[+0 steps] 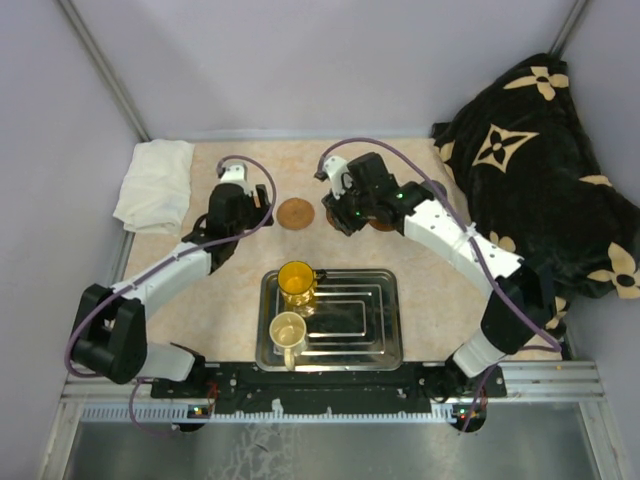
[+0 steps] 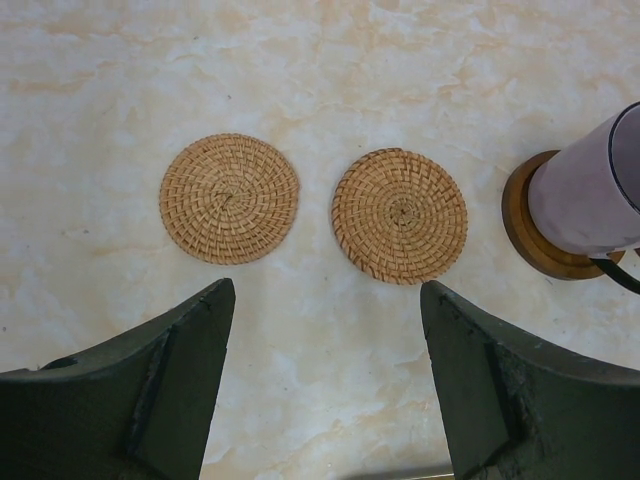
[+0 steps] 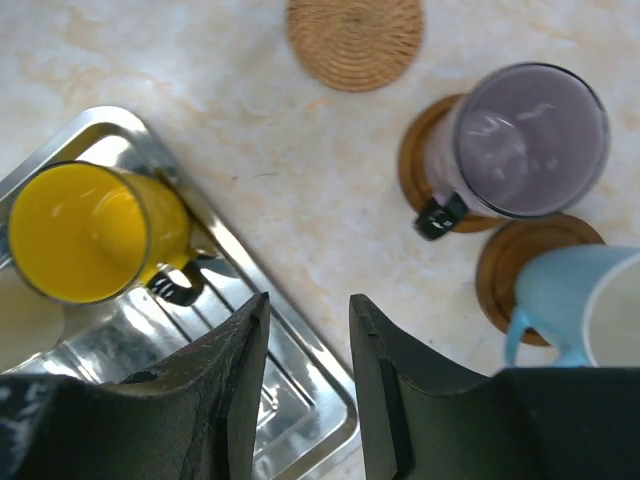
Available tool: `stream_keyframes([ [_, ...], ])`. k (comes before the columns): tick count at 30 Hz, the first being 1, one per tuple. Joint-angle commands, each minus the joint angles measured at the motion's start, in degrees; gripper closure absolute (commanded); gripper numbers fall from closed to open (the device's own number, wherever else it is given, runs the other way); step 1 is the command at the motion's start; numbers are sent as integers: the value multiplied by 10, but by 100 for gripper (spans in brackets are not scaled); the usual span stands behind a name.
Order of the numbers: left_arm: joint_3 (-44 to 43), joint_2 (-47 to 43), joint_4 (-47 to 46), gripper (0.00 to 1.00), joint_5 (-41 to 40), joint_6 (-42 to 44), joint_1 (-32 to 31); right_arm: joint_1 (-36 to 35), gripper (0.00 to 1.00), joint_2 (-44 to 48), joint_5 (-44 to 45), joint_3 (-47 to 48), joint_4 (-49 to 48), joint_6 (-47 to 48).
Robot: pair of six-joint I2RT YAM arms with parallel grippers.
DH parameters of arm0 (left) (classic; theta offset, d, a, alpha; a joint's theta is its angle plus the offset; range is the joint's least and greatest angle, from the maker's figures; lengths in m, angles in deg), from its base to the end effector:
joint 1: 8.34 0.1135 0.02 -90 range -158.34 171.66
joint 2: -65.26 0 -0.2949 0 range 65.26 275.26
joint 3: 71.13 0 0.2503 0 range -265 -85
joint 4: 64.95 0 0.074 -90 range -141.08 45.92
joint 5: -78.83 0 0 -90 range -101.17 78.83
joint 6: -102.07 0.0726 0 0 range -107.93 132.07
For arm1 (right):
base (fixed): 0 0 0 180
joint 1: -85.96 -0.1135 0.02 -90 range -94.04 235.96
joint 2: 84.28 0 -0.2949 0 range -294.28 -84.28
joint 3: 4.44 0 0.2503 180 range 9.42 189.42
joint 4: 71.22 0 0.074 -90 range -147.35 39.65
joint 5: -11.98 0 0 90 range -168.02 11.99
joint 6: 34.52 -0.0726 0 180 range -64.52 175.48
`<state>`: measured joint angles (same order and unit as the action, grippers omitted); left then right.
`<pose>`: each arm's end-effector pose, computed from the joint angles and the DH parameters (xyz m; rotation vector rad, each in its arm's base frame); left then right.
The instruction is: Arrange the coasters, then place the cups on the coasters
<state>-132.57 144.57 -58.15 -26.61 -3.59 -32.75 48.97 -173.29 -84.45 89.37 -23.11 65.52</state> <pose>0.3125 -0.1206 0.2664 -0.0206 1.9893 -0.1829 0.2912 0.2295 0.3291 -0.9894 2.1311 0.3645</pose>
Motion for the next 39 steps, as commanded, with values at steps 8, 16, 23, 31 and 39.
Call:
stream_keyframes([
  [8, 29, -46, 5, 19, -44, -28, -2, -67, 59, -100, -117, 81, 51, 92],
  [16, 62, -107, 16, 18, -112, -44, -2, -79, 56, -158, -150, 103, 40, 97],
  [23, 85, -150, 23, 17, -155, -58, -2, -85, 55, -194, -165, 131, 48, 104],
  [31, 89, -169, 35, 17, -176, -68, -1, -103, 55, -231, -177, 156, 73, 118],
  [39, 97, -185, 41, 17, -178, -69, -1, -120, 55, -243, -173, 156, 85, 122],
])
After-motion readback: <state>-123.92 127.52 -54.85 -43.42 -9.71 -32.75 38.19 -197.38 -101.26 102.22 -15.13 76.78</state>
